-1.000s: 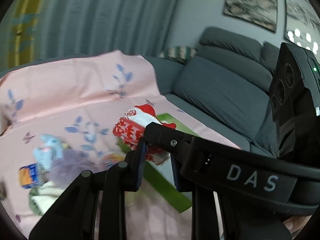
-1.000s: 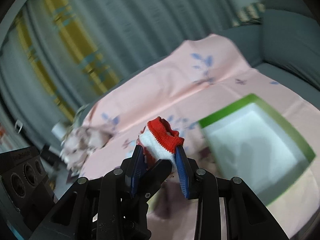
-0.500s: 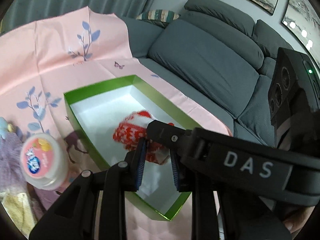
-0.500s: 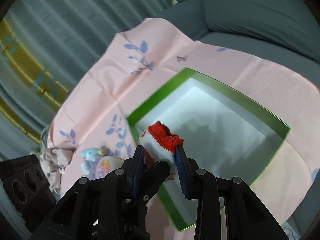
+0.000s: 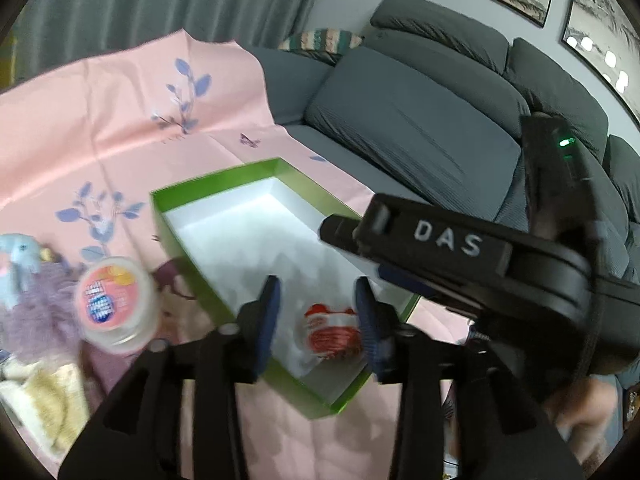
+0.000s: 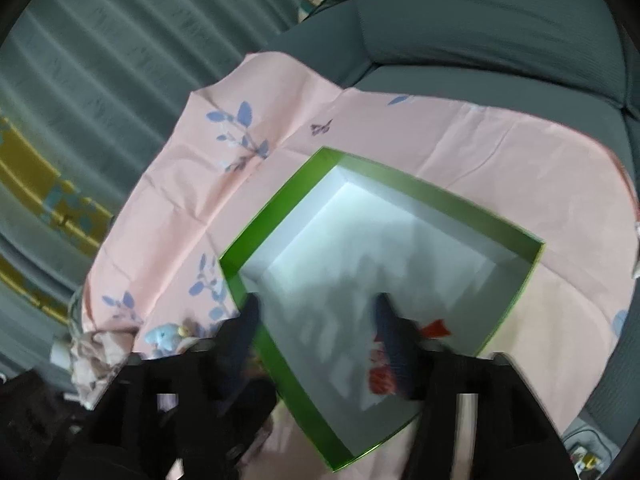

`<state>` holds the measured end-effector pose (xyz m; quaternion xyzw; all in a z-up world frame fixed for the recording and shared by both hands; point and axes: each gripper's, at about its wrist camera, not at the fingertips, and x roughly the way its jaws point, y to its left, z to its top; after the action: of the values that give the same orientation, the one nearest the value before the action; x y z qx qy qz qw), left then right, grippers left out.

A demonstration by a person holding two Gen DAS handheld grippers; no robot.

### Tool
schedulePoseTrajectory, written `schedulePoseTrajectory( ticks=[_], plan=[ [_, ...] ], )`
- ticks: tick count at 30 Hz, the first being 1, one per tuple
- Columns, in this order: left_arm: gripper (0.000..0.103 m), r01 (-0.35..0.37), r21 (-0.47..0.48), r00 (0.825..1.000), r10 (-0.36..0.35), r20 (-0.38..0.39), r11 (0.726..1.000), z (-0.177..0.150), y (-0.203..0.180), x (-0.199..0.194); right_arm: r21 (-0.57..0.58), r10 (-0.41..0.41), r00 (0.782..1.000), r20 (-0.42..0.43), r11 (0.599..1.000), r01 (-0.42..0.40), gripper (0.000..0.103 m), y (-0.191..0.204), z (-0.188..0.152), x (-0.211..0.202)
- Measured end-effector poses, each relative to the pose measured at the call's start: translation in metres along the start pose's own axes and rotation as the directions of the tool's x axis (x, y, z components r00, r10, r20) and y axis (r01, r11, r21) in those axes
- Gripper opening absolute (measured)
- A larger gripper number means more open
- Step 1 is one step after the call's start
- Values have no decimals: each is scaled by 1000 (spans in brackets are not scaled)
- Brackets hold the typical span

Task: Organize soft objects
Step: 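Move the right gripper back to the yellow-and-white towel, then grasp the yellow-and-white fuzzy towel with the right gripper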

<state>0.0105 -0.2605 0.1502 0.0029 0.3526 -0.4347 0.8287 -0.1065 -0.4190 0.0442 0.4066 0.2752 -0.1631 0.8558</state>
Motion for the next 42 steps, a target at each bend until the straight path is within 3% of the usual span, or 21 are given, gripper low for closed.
schedulePoseTrajectory(
  ticks=[2,6,8,10,15,20,25,30,33,35,36,39,40,41,42],
  plan=[
    [69,-29,-8,999,29,34,1000,-2,5,-20,-6,-6,1000,26,1000,6,74,4,0,-4],
    [86,-96,-42,989,100,108,995,-11,25,-62,-24,23,999,46,999,-22,85,22,-4,-9],
    [96,-118,-87,983,129,131,989,-16,40,-85,-41,44,997,67,998,-41,85,35,-9,-13],
    [98,-160,-132,974,178,137,978,-22,53,-104,-74,65,994,85,996,-59,86,51,-15,-16],
    [102,-357,-240,907,396,141,903,-42,85,-156,-179,163,984,67,973,-149,95,86,-30,-18],
    [102,-471,-369,856,516,26,801,-82,132,-182,-256,190,982,1,949,-184,95,116,-48,-12],
    [100,-471,-516,854,516,-65,715,-119,180,-178,-357,188,975,-121,908,-220,95,149,-80,3],
    [96,-499,-517,844,525,-108,696,-124,191,-173,-480,159,959,-233,839,-256,95,182,-120,23],
    [88,-560,-510,806,572,-152,653,-131,199,-173,-542,120,949,-290,797,-267,95,196,-145,36],
    [70,-619,-479,770,601,-215,622,-136,205,-171,-599,78,949,-307,758,-256,94,206,-162,48],
    [66,-623,-481,768,598,-230,616,-140,207,-171,-630,45,949,-311,738,-241,94,211,-173,59],
    [61,-566,-526,812,538,-224,634,-148,213,-177,-690,-61,949,-308,701,-179,88,216,-190,85],
    [60,-556,-532,818,533,-216,638,-148,212,-180,-711,-86,954,-287,686,-152,88,217,-193,91],
    [60,-562,-527,814,541,-213,638,-147,211,-181,-733,-113,959,-258,669,-118,87,217,-196,97],
    [60,-575,-516,804,556,-212,634,-147,209,-183,-749,-132,961,-241,655,-98,79,217,-200,102]
  ],
)
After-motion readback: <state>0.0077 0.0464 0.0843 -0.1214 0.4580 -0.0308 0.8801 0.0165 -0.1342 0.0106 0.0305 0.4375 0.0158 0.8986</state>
